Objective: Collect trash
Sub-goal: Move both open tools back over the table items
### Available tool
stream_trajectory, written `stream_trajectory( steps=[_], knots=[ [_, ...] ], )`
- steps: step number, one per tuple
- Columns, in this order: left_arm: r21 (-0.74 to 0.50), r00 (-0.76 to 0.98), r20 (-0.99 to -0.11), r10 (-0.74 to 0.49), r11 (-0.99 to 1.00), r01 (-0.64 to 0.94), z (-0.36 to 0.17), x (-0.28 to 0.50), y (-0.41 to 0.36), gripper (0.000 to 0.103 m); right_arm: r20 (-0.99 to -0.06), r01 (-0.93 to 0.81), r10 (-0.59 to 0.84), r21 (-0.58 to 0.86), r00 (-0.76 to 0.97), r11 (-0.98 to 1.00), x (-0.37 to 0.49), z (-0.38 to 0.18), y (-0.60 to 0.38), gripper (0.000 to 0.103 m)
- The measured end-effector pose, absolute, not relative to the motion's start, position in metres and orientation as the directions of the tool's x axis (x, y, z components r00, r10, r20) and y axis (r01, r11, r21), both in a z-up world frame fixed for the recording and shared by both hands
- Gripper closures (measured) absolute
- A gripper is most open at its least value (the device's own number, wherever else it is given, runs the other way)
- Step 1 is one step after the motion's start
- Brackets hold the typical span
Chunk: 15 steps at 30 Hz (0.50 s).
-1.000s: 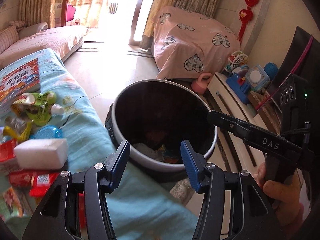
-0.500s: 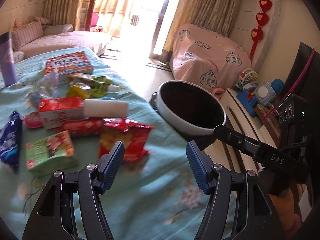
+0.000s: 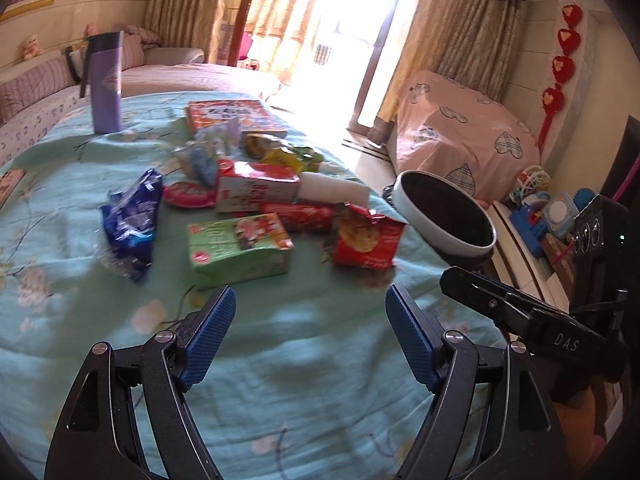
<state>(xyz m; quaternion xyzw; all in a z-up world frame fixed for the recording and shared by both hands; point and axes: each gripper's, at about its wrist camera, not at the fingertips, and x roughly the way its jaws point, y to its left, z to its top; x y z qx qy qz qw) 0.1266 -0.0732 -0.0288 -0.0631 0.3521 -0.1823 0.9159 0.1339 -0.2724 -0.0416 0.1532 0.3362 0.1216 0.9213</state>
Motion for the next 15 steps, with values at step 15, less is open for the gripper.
stream_trajectory(
  steps=[15],
  knots=[
    [-0.27, 0.705, -0.642, -0.301, 0.95, 0.159, -0.048, 0.128, -0.012, 0.022, -0.609, -0.15, 0.336, 0.336, 0.718, 0.93, 0.138, -0.047, -0.235, 0.006]
  ],
)
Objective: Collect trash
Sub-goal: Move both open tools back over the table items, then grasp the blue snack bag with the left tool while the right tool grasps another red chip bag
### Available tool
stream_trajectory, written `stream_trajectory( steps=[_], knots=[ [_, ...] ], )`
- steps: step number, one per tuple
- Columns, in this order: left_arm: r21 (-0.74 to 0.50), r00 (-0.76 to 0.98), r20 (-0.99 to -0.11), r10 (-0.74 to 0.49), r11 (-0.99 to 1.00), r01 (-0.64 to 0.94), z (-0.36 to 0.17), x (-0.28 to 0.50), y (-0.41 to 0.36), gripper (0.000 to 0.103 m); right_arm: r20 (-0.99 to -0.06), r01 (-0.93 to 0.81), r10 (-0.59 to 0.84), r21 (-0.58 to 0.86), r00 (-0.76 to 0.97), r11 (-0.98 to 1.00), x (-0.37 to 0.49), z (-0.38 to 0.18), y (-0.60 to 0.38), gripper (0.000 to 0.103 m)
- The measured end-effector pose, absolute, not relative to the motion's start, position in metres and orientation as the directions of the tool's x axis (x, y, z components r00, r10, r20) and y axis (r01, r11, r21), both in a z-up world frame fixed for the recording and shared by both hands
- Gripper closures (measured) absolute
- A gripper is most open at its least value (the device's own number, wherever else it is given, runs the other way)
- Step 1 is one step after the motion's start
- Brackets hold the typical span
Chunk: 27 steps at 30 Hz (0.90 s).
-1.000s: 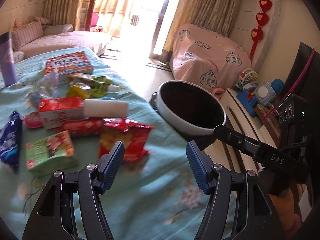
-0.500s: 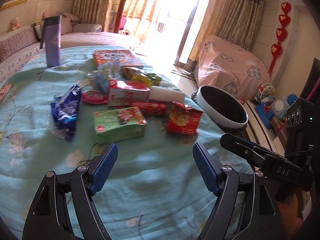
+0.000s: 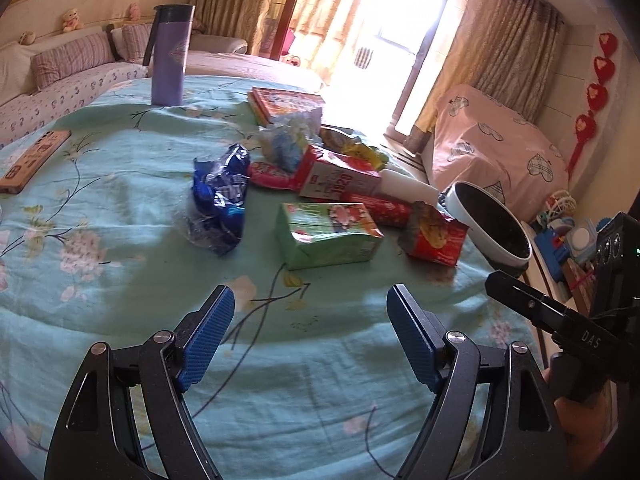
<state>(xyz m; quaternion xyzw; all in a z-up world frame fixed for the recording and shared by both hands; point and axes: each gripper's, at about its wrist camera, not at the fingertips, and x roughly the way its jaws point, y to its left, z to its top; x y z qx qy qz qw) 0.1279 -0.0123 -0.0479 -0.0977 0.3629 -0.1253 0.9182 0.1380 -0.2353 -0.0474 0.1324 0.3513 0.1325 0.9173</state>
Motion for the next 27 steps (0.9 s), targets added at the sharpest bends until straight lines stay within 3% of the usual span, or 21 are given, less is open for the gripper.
stream_trajectory(
  steps=[21, 23, 24, 25, 26, 27],
  knots=[
    [-0.213, 0.696, -0.698, -0.166, 0.977, 0.02, -0.055, 0.211, 0.027, 0.023, -0.657, -0.08, 0.288, 0.328, 0.697, 0.941, 0.199, -0.06, -0.253, 0.007],
    [-0.191, 0.692, -0.704, -0.158, 0.981, 0.029, -0.059, 0.219, 0.025, 0.028, -0.671, -0.067, 0.279, 0.324, 0.687, 0.944, 0.207, -0.064, -0.254, 0.008],
    [-0.179, 0.689, -0.709, -0.15, 0.983, 0.029, -0.062, 0.222, 0.024, 0.035, -0.67, -0.065, 0.285, 0.333, 0.685, 0.941, 0.21, -0.065, -0.254, 0.012],
    [-0.175, 0.681, -0.717, -0.151, 0.984, 0.033, -0.064, 0.225, 0.023, 0.055, -0.67, -0.065, 0.293, 0.343, 0.682, 0.937, 0.214, -0.067, -0.255, 0.017],
    [-0.181, 0.667, -0.728, -0.162, 0.983, 0.041, -0.067, 0.227, 0.022, 0.069, -0.671, -0.068, 0.3, 0.35, 0.677, 0.934, 0.217, -0.069, -0.255, 0.034],
    [-0.189, 0.668, -0.725, -0.17, 0.981, 0.046, -0.068, 0.227, 0.023, 0.069, -0.676, -0.068, 0.302, 0.35, 0.672, 0.934, 0.219, -0.07, -0.254, 0.059]
  ],
)
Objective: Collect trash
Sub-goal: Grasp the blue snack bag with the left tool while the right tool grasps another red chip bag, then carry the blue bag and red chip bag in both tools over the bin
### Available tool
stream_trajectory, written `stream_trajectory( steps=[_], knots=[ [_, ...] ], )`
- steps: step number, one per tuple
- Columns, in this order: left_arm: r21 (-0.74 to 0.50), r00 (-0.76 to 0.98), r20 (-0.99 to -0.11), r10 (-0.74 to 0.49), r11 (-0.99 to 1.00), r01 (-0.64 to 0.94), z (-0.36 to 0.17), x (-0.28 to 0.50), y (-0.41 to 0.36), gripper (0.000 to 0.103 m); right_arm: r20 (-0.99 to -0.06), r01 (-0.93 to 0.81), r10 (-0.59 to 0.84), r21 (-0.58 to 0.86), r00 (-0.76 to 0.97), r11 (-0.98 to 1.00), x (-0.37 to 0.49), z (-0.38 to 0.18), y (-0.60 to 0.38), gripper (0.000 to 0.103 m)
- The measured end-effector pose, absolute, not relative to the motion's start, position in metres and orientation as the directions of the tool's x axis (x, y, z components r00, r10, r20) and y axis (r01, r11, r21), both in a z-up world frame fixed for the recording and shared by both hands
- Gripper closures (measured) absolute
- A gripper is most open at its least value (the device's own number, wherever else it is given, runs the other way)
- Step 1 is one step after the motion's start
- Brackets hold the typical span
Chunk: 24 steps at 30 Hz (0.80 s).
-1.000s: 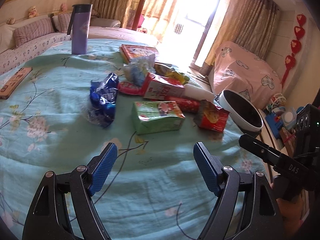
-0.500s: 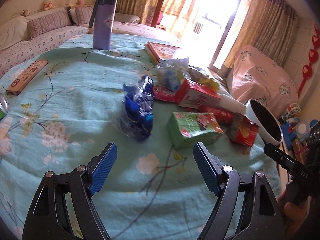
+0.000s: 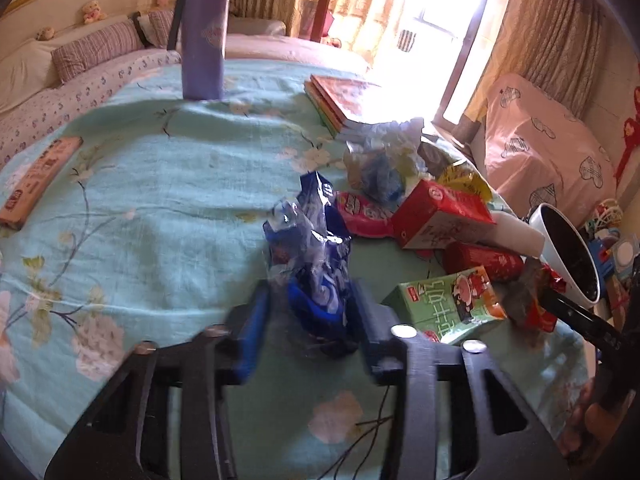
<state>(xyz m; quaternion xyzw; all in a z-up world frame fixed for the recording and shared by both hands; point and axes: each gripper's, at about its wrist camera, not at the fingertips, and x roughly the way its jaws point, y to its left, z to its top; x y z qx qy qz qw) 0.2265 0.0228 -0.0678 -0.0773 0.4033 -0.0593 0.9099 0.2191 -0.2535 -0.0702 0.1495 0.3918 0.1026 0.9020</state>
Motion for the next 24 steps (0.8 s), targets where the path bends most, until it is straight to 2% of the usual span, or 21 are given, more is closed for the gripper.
stream_trajectory(
  steps=[2, 5, 14, 24],
  knots=[
    [-0.18, 0.68, -0.713, -0.169, 0.982, 0.055, -0.065, 0.222, 0.022, 0.077, -0.69, -0.068, 0.29, 0.331, 0.663, 0.941, 0.22, -0.072, -0.25, 0.088],
    [-0.183, 0.687, -0.705, -0.175, 0.981, 0.063, -0.06, 0.213, 0.022, 0.082, -0.678, -0.099, 0.279, 0.292, 0.68, 0.951, 0.212, -0.067, -0.244, 0.098],
    [-0.213, 0.718, -0.659, -0.222, 0.971, 0.105, -0.032, 0.178, 0.011, 0.083, -0.633, -0.133, 0.299, 0.297, 0.714, 0.945, 0.182, -0.043, -0.25, 0.099],
    [-0.253, 0.682, -0.633, -0.367, 0.93, 0.267, -0.011, 0.159, -0.047, 0.083, -0.595, -0.067, 0.266, 0.335, 0.759, 0.94, 0.164, -0.03, -0.291, 0.099]
  ],
)
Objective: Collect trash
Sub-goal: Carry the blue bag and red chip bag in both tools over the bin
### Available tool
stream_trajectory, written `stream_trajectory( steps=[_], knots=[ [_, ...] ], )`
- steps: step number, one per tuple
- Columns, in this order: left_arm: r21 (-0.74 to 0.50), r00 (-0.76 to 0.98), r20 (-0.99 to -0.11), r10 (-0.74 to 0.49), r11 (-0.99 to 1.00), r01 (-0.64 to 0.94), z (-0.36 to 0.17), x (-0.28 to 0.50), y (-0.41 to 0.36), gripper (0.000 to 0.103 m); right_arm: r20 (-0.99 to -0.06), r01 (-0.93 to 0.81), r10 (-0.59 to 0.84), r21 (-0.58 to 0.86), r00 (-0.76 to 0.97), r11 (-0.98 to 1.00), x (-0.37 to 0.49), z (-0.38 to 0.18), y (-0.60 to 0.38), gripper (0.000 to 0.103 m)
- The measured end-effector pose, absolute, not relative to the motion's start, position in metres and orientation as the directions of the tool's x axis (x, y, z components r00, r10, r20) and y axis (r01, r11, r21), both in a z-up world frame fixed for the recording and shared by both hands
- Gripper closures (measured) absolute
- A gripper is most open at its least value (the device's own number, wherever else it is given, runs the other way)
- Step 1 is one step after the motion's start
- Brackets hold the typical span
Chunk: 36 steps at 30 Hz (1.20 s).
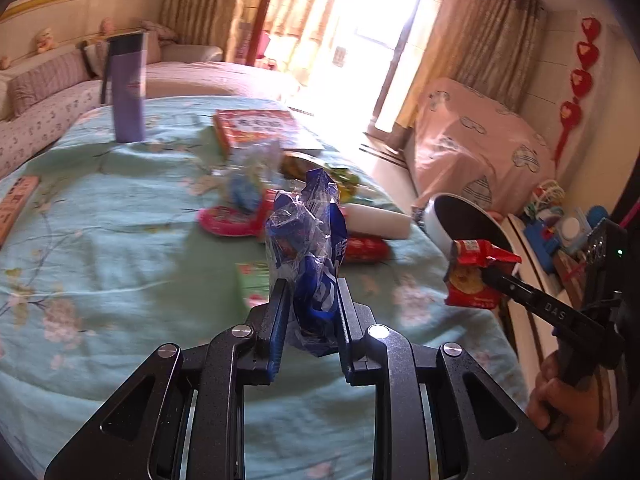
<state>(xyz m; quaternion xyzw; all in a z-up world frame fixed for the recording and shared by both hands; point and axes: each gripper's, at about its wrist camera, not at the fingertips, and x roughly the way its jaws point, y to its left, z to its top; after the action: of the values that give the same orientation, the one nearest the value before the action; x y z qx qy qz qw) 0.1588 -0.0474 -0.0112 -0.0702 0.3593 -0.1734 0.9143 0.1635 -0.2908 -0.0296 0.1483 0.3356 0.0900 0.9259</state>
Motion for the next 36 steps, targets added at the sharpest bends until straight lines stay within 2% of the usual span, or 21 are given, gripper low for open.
stream_trajectory(
  steps=[17, 36],
  knots=[
    [-0.228, 0.567, -0.646, -0.511, 0.838, 0.495, -0.002, 0.165, -0.175, 0.083, -0.565, 0.07, 0.149, 0.347, 0.811, 0.935, 0.147, -0.018, -0.37, 0.099],
    [-0.197, 0.497, -0.683, -0.535, 0.79, 0.58, -0.003, 0.214, -0.262, 0.083, -0.561, 0.13, 0.091, 0.341, 0.823, 0.931, 0.176, -0.014, -0.429, 0.099]
  ],
)
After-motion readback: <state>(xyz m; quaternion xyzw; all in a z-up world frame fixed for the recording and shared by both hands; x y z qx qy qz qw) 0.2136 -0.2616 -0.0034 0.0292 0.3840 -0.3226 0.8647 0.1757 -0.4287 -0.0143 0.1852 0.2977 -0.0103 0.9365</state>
